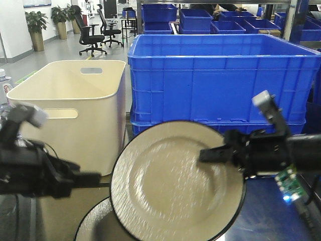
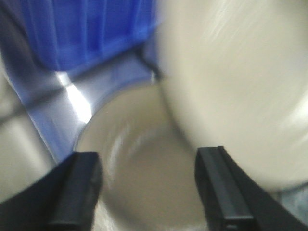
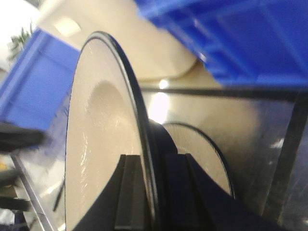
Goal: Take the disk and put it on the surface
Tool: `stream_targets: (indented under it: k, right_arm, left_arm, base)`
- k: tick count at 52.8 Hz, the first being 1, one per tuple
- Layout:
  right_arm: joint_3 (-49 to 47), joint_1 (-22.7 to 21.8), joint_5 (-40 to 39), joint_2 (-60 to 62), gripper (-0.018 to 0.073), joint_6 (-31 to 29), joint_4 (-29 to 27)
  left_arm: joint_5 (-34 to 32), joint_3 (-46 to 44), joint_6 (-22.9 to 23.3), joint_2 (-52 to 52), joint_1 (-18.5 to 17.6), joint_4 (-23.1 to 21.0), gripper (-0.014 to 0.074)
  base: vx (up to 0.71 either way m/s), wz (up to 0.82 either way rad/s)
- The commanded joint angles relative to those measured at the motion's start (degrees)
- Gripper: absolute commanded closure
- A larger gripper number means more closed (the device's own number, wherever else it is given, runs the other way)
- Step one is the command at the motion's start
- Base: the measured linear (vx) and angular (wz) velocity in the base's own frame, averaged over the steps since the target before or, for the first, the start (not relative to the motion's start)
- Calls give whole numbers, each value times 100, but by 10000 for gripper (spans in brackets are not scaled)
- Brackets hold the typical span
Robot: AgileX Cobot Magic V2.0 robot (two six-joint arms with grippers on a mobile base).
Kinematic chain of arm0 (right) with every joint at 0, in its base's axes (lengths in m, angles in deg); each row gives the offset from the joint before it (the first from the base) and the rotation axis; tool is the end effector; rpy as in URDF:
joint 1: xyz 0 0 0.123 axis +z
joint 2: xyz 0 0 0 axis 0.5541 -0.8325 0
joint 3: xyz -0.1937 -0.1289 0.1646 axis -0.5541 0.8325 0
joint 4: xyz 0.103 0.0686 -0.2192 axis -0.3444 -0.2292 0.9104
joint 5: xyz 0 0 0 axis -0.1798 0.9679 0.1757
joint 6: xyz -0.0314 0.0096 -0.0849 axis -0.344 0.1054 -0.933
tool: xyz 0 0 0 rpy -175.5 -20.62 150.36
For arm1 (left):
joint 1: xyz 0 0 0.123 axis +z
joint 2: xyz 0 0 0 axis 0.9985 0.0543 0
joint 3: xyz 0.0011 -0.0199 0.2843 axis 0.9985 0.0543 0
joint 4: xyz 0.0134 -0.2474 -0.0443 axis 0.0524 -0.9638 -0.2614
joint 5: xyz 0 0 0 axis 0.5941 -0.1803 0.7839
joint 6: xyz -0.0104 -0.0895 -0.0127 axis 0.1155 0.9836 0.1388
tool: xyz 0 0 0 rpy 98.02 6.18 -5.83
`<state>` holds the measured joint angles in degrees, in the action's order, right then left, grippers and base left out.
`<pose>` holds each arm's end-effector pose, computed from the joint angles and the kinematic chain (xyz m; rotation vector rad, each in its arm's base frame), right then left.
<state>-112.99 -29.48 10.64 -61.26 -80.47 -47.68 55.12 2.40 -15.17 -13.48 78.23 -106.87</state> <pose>0.3251 0.0921 0.3336 -0.1304 2.1691 1.1955 0.2577 -0.0893 0.3658 0.5426 2.0570 -0.6750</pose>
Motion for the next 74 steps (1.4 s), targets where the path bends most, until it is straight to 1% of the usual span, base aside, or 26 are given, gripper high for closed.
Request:
stream_targets:
  k: [1,4,7,12,16,19,23,26,31,37,42,49,54,57,60,62,63,65,66,67,68,69,70,71,73,74]
  right_arm:
    - [-205,202,-152,0,561,-9,-621]
    - [-205,369,-197,-140,558,-9,-584]
    - [-205,546,-272,-296,551,-4,-514]
    - [-205,829,-356,-540,517,-8,-413]
    - [-205,978,-337,-690,463,-8,-317]
    - [-205,1065,-337,-729,402,-37,-213]
    - [-205,1070,-332,-731,317,-176,-87]
    - [-205,1065,-327,-696,231,-232,-8]
    - [-205,1040,-404,-624,102,-273,184]
    - [-205,1033,-667,-493,-4,-554,617]
    - [-205,1033,-1165,-320,-48,-864,1114]
    - [-205,1033,-2099,-1,-39,-1043,2008]
    - [-205,1033,-2510,241,-15,-990,2780]
    - [-205,1033,-2646,404,17,-885,3166]
    - [-205,1033,-2664,589,88,-623,3510]
    - [-205,1033,-2631,716,149,-382,3748]
    - [-205,1033,-2599,796,193,-212,3909]
    - [-205,1033,-2512,964,278,121,4264]
    - [-205,1033,-2432,1022,316,343,4390]
    - [-205,1033,-2369,1112,373,493,4587]
    - [-205,1033,-2222,1237,454,795,4868]
    - [-205,1033,-2140,1301,495,939,5011]
    - [-205,1033,-2006,1395,556,1143,5219]
    - [-205,1033,-1878,1458,576,1344,5347]
    - [-205,1033,-1626,1648,575,1700,5694]
    - [-186,1033,-1555,1751,574,1801,5831]
  left_arm:
    - [-655,-195,203,-538,-36,-278,167]
    - [-840,-195,295,-719,-36,-197,213]
    - [-884,-195,406,-858,-36,-128,273]
    - [-832,-195,496,-1005,-36,-128,402]
    - [-775,-195,496,-1053,-36,-79,526]
    - [-718,-195,496,-1078,-36,3,610]
    - [-626,-195,515,-1086,-36,69,607]
    - [-557,-195,632,-1086,-36,153,606]
    - [-514,-195,648,-1086,-36,208,606]
    - [-498,-195,648,-1086,-36,213,604]
    - [-443,-195,648,-1086,-36,213,604]
    - [-359,-195,712,-1086,-36,331,604]
    - [-336,-195,1045,-1086,-36,732,604]
    - [-322,-195,1453,-1086,-36,1196,604]
    - [-282,-195,2053,-1080,-36,1915,604]
    - [-222,-195,2617,-1080,-36,2637,604]
    - [-191,-195,2818,-1080,-36,2908,604]
    - [-62,-195,3453,-1080,-36,3769,604]
    - [-4,-195,3665,-1080,-36,4064,604]
    - [92,-195,3964,-1080,-36,4505,604]
    - [232,-188,4318,-1080,-36,5067,604]
    - [298,-181,4468,-1080,-36,5337,604]
    - [396,-175,4659,-1080,-36,5714,604]
    - [465,-166,4772,-1087,-36,5948,604]
    - [594,-99,5010,-1103,-36,6516,604]
    - [613,-65,5092,-1126,-36,6713,604]
  base:
    - [0,0]
    - [0,0]
    - [0,0]
    - [0,0]
    - [0,0]
    - [0,0]
    - [0,0]
    - [0,0]
    - [0,0]
    - [0,0]
    - [0,0]
    - [0,0]
    - [0,0]
    - [0,0]
    - [0,0]
    - [0,0]
    - [0,0]
    - [0,0]
    - [0,0]
    - [0,0]
    - [0,0]
    - [0,0]
    - [0,0]
    - [0,0]
    - [0,0]
    - [0,0]
